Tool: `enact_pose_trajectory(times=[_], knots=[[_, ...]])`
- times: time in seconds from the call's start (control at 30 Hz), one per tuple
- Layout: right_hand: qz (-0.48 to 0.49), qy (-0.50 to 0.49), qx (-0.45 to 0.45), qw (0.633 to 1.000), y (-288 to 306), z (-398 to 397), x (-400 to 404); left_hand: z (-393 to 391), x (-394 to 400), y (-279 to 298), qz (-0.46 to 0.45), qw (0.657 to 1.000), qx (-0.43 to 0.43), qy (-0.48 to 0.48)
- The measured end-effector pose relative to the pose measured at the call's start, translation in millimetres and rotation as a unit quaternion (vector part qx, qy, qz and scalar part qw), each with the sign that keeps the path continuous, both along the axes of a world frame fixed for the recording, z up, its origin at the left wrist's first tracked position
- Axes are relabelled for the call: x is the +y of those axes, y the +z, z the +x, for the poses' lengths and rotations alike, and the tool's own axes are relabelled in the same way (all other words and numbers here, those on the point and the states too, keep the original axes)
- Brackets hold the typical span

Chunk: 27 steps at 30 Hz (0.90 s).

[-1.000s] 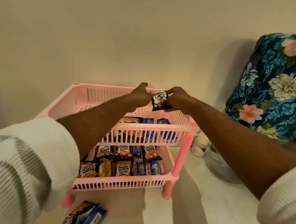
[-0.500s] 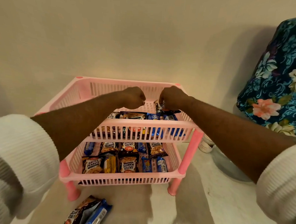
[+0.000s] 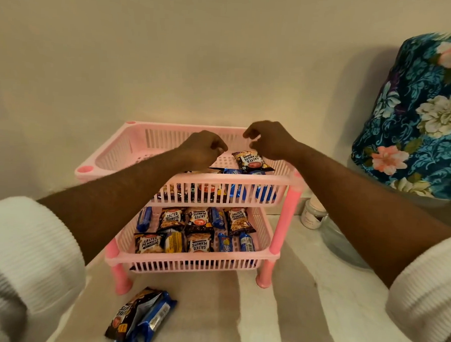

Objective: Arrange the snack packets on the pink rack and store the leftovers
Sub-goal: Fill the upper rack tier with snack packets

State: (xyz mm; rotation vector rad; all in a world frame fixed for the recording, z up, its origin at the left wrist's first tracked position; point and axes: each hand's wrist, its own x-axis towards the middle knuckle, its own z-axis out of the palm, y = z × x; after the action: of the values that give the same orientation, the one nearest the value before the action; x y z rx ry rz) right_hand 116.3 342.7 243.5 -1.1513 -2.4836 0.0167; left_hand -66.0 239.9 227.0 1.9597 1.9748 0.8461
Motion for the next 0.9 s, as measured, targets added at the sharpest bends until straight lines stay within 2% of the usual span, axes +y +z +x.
enact_pose_trajectory(times=[0.1, 0.23, 0.4, 0.5, 0.6, 0.7, 0.8, 0.9], knots=[[0.032, 0.001, 0.096, 0.995, 9.3, 14.0, -31.6, 12.2, -22.3, -2.5, 0.052, 0.999, 0.003, -0.01], [0.084, 0.028, 0.161, 0.983, 2.6, 37.0, -82.0, 34.5, -57.8, -10.9, 0.128, 0.991, 0.014, -0.016], [0.117, 0.09, 0.26, 0.954, -34.8, 74.6, -142.8, 63.2, -113.0, -51.0, 0.194, 0.979, 0.049, -0.036], [0.088, 0.104, 0.297, 0.945, -77.2, 99.1, -172.3, 83.0, -147.6, -92.9, 0.188, 0.981, 0.05, -0.018], [0.007, 0.097, 0.261, 0.96, -133.3, 123.6, -196.7, 95.0, -179.7, -142.6, 0.151, 0.987, 0.057, -0.002], [-0.104, 0.101, 0.176, 0.974, -189.7, 152.9, -218.9, 104.5, -213.8, -194.4, 0.092, 0.993, 0.057, -0.052], [-0.204, 0.138, 0.086, 0.965, -238.3, 187.0, -239.8, 117.2, -246.0, -238.9, -0.025, 0.992, 0.058, -0.106], [-0.297, 0.125, 0.031, 0.946, -276.5, 218.9, -257.9, 130.3, -270.7, -272.3, -0.162, 0.975, 0.069, -0.132]])
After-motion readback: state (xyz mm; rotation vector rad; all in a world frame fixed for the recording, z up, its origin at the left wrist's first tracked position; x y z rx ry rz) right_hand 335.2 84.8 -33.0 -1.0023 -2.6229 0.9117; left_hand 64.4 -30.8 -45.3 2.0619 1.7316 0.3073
